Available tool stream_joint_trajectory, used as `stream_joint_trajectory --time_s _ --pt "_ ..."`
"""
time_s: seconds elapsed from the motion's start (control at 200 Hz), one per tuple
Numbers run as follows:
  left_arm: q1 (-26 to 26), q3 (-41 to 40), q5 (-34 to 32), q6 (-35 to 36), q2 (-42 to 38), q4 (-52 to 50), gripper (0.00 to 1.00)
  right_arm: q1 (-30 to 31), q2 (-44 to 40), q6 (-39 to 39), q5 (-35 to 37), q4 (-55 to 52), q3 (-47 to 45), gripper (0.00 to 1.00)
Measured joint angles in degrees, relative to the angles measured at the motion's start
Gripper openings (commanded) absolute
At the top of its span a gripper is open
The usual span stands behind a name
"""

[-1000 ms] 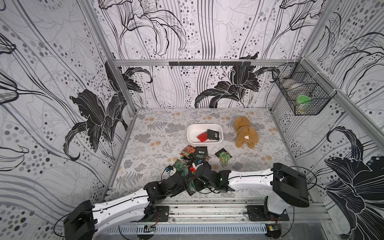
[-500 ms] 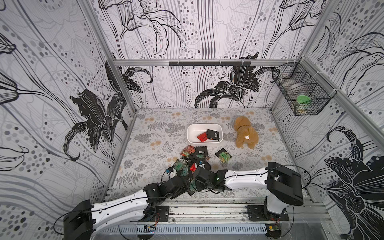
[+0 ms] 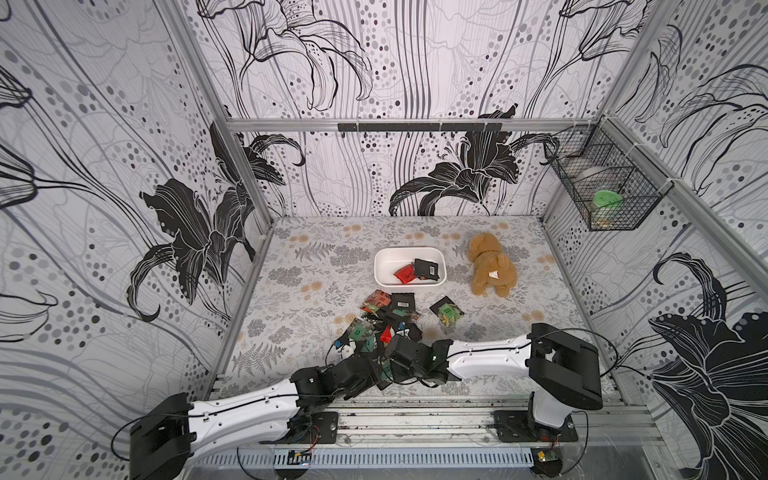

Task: Put the tea bags into the storage box
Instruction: Pick up the tea bag from the center of the board.

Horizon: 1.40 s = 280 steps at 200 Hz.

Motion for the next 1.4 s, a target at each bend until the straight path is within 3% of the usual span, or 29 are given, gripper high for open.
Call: stream_joint_trajectory --time_s 0.901,1.402 --pt "-0.7 -7.3 -0.4 -7.1 -4.7 13.2 0.34 0.0 0.3 0.9 0.0 0.9 0.0 0.0" --pt "-0.7 -8.7 -0.3 -8.5 0.6 21.4 0.21 0.0 0.3 1.1 -0.2 1.1 0.0 0.0"
